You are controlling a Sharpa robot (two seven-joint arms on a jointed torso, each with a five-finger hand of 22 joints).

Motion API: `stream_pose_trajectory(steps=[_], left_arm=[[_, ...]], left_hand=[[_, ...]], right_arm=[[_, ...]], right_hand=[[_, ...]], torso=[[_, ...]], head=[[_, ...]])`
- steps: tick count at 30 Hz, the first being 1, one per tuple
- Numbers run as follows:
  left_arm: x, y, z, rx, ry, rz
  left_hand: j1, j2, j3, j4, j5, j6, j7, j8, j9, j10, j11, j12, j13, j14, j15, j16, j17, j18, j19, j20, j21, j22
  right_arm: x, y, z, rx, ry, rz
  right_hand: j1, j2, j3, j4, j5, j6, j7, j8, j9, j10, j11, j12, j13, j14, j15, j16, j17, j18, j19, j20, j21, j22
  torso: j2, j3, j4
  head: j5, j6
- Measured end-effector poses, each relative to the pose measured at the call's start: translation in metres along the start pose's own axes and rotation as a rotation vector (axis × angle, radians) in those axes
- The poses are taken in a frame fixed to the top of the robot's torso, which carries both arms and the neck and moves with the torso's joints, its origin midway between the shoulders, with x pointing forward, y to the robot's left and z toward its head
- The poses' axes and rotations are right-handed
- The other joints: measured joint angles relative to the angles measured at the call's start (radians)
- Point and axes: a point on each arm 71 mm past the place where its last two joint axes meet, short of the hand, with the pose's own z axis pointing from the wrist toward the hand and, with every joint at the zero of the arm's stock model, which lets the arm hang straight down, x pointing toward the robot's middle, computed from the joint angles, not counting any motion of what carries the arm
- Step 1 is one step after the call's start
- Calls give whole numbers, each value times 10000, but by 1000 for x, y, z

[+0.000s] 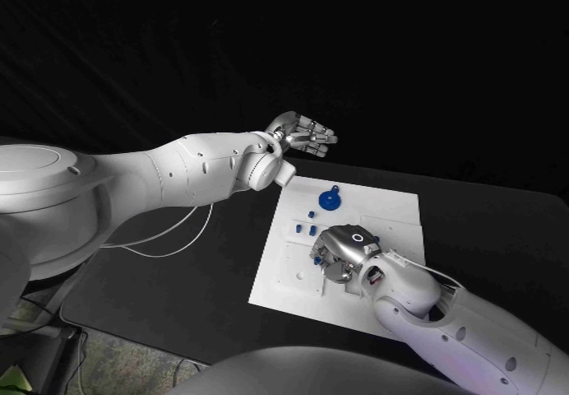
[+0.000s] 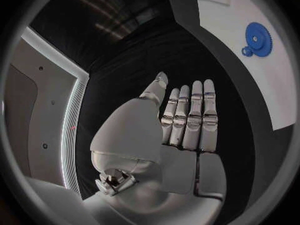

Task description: Assemble the parts on the task board

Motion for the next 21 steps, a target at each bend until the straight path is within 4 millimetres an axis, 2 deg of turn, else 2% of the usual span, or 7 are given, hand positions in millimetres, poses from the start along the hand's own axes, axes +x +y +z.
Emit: stream_pose_trajectory(steps=[21], left_arm=[[-1, 1, 0, -104, 51, -12]], left_hand=[[0, 0, -82, 22, 0, -34, 36, 0, 0, 0, 0, 0, 0, 0, 0, 0, 0, 0, 0, 0, 0, -9]], right_arm=[[-1, 2, -2, -10, -22, 12]], right_hand=[[1, -2, -1, 0, 0, -1, 1, -4, 0, -4, 2, 0, 0, 0, 0, 0, -2, -51, -1, 1, 0, 0]], torso=[[-1, 11, -7]], head=[[28, -22]])
